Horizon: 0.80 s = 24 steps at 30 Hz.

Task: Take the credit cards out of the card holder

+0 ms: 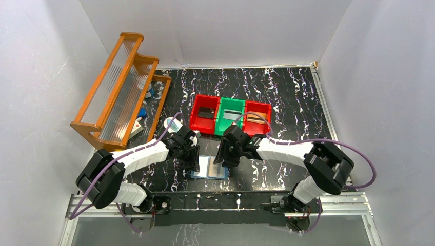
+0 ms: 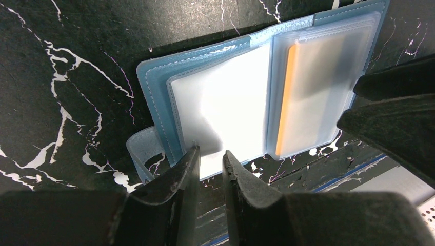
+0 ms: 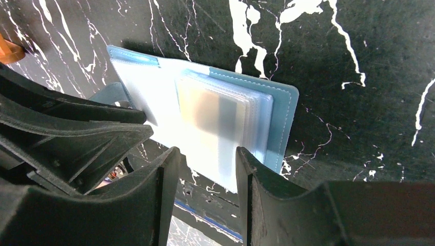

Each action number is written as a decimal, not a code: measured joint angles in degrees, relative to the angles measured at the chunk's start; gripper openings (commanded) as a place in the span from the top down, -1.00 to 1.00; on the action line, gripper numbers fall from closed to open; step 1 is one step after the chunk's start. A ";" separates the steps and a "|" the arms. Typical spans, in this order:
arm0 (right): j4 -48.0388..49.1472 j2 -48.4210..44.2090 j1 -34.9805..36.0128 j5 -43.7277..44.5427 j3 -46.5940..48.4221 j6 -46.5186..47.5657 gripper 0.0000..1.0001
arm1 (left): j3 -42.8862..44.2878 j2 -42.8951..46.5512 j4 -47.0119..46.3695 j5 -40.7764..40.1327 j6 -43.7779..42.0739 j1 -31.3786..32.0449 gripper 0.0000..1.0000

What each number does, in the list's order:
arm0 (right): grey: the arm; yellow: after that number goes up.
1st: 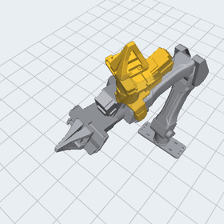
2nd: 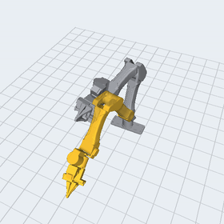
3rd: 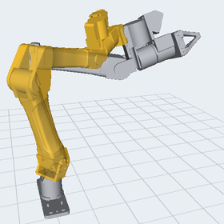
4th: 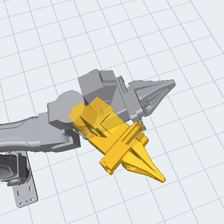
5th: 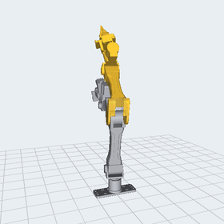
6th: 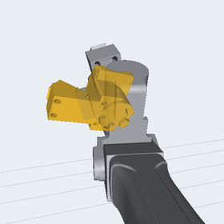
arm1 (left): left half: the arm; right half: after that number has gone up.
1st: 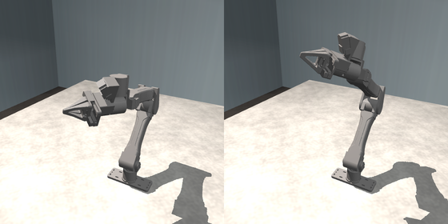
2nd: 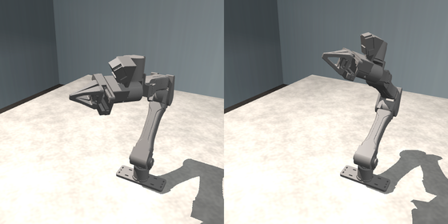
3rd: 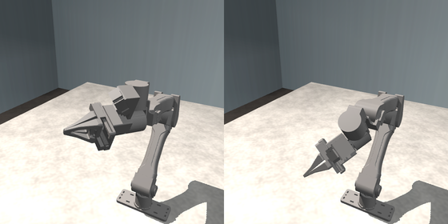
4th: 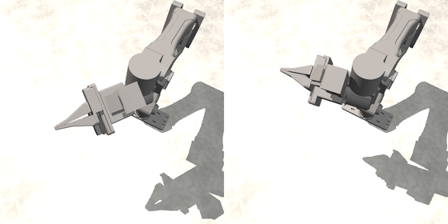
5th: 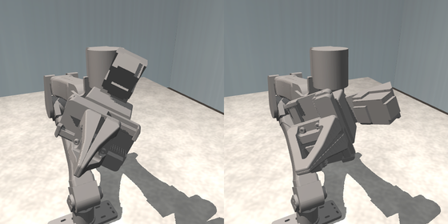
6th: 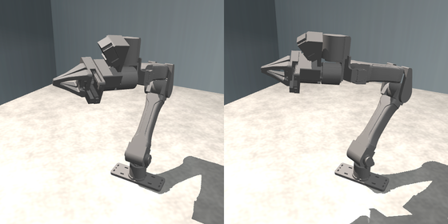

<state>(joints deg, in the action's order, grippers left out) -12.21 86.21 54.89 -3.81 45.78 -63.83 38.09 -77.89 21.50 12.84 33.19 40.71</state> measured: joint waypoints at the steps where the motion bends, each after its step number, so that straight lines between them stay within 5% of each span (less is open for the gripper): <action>1: 0.17 0.35 0.00 -0.24 0.00 0.00 -0.05 | 0.00 0.00 0.00 0.00 0.02 0.00 0.57; 24: 3.93 2.67 0.04 -3.85 0.59 0.70 0.02 | 0.00 -0.02 -0.04 0.07 -0.04 0.00 0.59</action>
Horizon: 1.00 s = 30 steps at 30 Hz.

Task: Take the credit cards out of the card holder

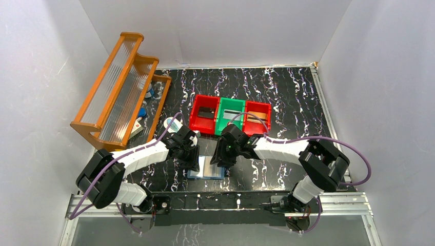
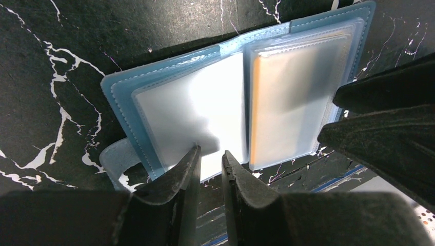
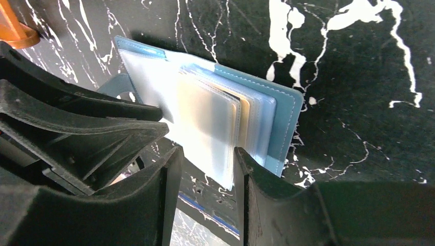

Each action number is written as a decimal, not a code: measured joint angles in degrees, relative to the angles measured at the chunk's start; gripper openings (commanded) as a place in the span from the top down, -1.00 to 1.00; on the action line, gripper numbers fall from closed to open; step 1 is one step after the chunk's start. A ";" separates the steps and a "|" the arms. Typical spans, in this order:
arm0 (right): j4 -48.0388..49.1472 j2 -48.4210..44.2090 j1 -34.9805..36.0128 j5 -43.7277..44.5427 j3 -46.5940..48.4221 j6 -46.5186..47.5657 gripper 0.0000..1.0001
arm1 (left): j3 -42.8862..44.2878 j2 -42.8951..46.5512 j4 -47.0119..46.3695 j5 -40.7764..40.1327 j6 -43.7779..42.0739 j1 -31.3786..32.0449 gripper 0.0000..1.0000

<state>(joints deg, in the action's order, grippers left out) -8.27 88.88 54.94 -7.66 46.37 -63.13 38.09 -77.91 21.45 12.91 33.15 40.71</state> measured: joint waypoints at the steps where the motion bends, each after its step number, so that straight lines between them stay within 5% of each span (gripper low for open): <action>1: 0.35 0.00 0.00 -0.22 0.00 0.00 0.02 | 0.00 0.00 0.00 0.00 0.00 0.00 0.60; 30: 8.13 0.59 0.00 -5.01 0.02 -1.27 0.01 | -0.22 1.09 0.07 -0.81 0.57 0.00 0.62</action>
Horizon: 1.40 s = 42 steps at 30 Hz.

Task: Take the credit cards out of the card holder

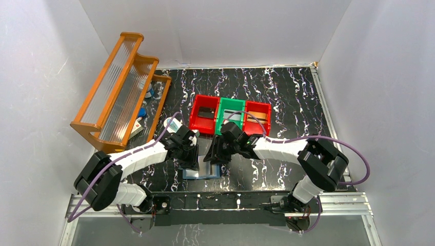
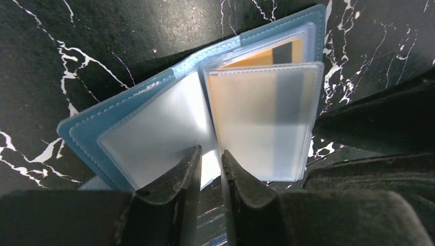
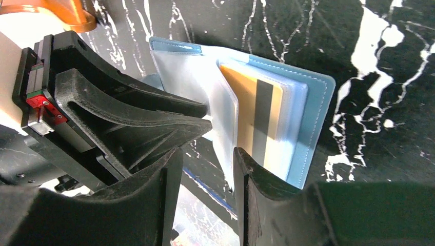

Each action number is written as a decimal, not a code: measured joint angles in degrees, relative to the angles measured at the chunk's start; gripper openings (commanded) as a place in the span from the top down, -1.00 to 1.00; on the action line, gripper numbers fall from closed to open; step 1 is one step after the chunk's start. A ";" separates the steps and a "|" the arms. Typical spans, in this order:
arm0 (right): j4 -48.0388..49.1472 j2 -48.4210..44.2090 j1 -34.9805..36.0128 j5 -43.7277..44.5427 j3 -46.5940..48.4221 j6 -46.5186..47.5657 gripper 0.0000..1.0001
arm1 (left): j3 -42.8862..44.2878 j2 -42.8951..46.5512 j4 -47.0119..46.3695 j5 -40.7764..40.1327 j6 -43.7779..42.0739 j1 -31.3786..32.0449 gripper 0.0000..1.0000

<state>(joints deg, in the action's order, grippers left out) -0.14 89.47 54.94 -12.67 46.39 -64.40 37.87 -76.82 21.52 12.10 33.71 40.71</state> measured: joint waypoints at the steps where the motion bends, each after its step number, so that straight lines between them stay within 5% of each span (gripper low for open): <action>1: 0.57 0.00 0.00 -0.31 0.00 -0.13 0.01 | 0.00 0.37 0.00 -0.24 0.09 0.00 0.62; 28: 7.78 4.26 0.00 -6.69 2.19 -1.86 0.00 | 0.00 10.73 9.99 -16.90 5.11 0.00 0.54; 37: 7.06 5.16 0.00 -6.86 3.02 -1.86 0.10 | -0.02 16.04 12.63 -22.77 8.57 -0.04 0.15; 42: 6.43 6.95 0.00 -6.93 3.08 -1.84 0.22 | -0.28 17.22 12.72 -23.74 10.25 -0.04 0.33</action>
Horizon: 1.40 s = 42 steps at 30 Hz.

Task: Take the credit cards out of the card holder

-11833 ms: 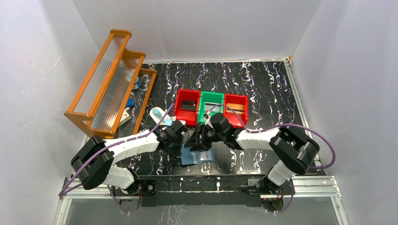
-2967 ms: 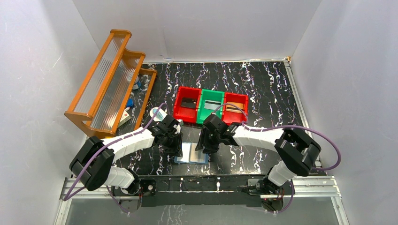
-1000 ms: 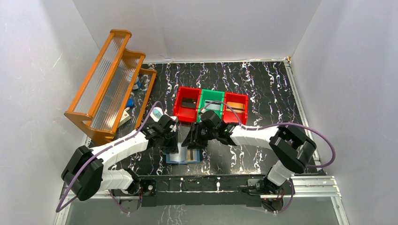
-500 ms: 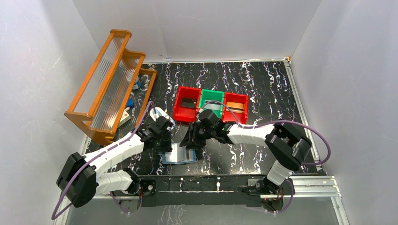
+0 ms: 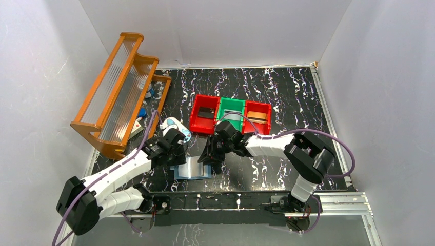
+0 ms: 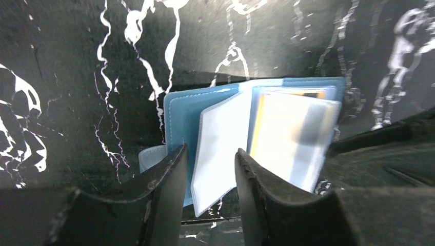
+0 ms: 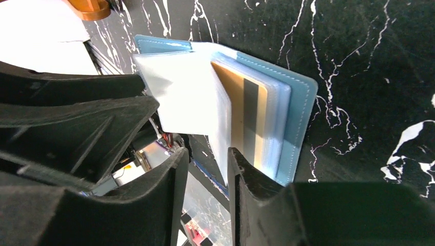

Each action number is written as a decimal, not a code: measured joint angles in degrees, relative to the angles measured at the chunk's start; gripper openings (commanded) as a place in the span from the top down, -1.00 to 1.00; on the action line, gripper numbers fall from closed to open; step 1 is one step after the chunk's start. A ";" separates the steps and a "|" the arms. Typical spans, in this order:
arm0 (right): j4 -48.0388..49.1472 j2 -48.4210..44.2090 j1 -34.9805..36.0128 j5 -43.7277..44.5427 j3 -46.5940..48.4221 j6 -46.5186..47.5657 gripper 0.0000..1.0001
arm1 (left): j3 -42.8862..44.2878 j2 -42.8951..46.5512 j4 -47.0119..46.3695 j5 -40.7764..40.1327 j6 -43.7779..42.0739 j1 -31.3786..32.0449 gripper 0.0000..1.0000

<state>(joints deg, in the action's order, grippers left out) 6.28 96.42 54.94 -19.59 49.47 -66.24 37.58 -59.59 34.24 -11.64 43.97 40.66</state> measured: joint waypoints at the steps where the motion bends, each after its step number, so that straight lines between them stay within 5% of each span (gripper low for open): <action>1: -0.13 0.33 0.00 -0.04 0.07 0.04 0.25 | -0.46 -0.74 -0.24 0.09 0.35 0.00 0.37; 12: -0.28 0.70 0.00 -0.09 1.42 0.46 0.44 | -5.81 -3.67 -2.05 2.54 2.78 0.00 0.74; 25: -12.66 -0.22 0.00 7.08 3.23 4.04 -0.11 | -8.70 -3.89 -11.30 10.97 1.64 -0.04 0.81; 42: -21.79 -1.51 0.33 12.20 5.57 7.76 -0.15 | -8.15 -7.39 -16.35 15.56 -0.90 -0.07 0.81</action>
<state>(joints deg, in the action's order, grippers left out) -15.51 94.91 55.27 -7.40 55.05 -58.48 29.43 -66.98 17.89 3.92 43.07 40.60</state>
